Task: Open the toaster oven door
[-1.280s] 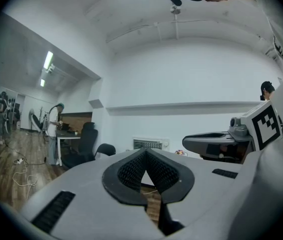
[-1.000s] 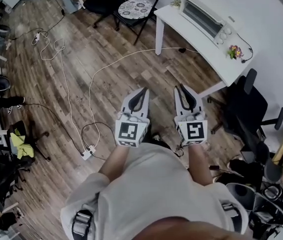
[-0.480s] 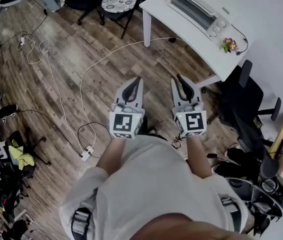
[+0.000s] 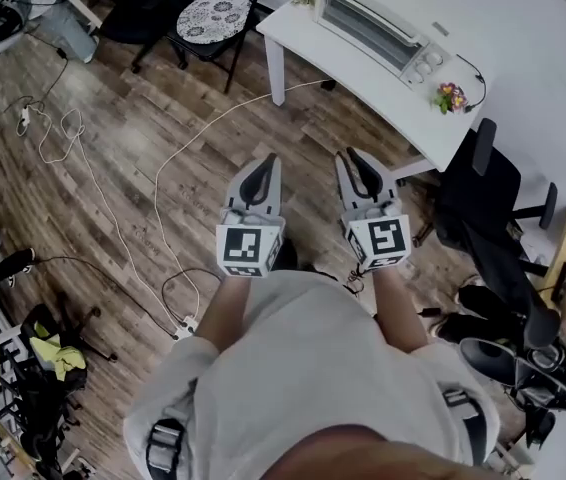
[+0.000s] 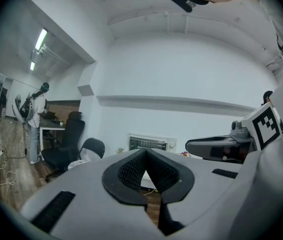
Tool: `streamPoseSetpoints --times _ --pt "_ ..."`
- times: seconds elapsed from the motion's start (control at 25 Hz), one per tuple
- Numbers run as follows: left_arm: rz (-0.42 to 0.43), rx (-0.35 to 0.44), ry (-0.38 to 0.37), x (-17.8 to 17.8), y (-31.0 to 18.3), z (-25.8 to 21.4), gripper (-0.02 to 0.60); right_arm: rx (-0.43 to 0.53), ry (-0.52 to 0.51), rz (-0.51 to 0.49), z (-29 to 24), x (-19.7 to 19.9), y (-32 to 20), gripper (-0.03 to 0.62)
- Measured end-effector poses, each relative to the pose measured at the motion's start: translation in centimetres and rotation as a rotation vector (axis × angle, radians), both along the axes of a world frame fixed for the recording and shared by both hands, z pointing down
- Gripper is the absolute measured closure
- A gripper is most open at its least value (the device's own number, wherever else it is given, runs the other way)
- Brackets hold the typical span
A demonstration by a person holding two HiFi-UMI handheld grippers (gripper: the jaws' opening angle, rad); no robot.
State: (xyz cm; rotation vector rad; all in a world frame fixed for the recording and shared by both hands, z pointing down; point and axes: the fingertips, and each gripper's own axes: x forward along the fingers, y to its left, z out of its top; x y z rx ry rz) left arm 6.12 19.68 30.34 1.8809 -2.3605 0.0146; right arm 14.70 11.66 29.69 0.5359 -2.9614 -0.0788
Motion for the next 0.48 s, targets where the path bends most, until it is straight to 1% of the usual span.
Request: streamPoseSetpoints --times 0.24,0.48 --pt "0.045 -0.006 0.020 -3.4 -2.7 1.0 0.565 -0.020 0.021 0.048 0.9 -2.9 -2.7 0.530" --pt "0.091 -0.016 0.036 -6.1 -3.7 2.2 0.565 -0.058 0.018 0.102 2.1 -5.1 -4.1 0.528"
